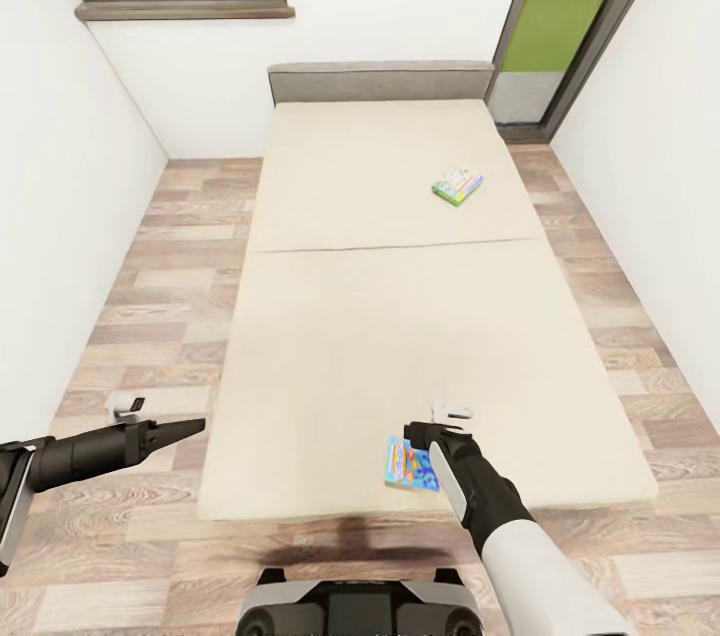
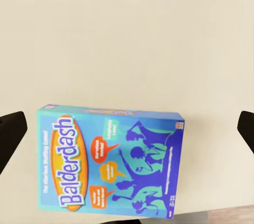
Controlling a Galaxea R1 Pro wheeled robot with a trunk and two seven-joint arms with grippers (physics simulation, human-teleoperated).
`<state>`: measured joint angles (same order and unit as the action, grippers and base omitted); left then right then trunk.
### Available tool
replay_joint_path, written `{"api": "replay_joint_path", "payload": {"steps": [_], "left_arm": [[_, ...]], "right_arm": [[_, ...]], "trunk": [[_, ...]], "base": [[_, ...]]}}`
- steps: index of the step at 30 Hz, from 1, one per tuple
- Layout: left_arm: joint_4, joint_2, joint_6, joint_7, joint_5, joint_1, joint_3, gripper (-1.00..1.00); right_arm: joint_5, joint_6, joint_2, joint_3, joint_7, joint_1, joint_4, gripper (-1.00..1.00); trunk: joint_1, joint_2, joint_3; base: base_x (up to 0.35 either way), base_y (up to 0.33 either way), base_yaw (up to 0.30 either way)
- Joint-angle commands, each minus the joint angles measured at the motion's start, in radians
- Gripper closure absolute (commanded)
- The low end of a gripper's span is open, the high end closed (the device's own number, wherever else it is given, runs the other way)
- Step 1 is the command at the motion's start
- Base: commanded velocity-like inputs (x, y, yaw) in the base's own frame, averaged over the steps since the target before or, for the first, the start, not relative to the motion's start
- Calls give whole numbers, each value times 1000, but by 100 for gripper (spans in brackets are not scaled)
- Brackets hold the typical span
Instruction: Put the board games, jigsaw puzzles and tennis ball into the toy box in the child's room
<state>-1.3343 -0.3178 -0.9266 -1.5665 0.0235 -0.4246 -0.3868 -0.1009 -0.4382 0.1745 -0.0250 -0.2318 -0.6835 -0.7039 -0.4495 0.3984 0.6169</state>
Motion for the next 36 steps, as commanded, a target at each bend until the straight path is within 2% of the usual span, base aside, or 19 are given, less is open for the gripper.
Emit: {"api": "replay_joint_path", "payload": {"steps": [1, 36], "left_arm": [[0, 0, -11, -4, -1, 0, 0, -100], [0, 3, -11, -4, -8, 0, 2, -100]], "right_arm": [[-11, -4, 0, -3, -9, 0, -2, -100], [-11, -2, 0, -3, -9, -1, -2, -100]], "trunk": [[0, 2, 3], [0, 2, 61]], "base": [[0, 0, 0], [0, 0, 0]]}}
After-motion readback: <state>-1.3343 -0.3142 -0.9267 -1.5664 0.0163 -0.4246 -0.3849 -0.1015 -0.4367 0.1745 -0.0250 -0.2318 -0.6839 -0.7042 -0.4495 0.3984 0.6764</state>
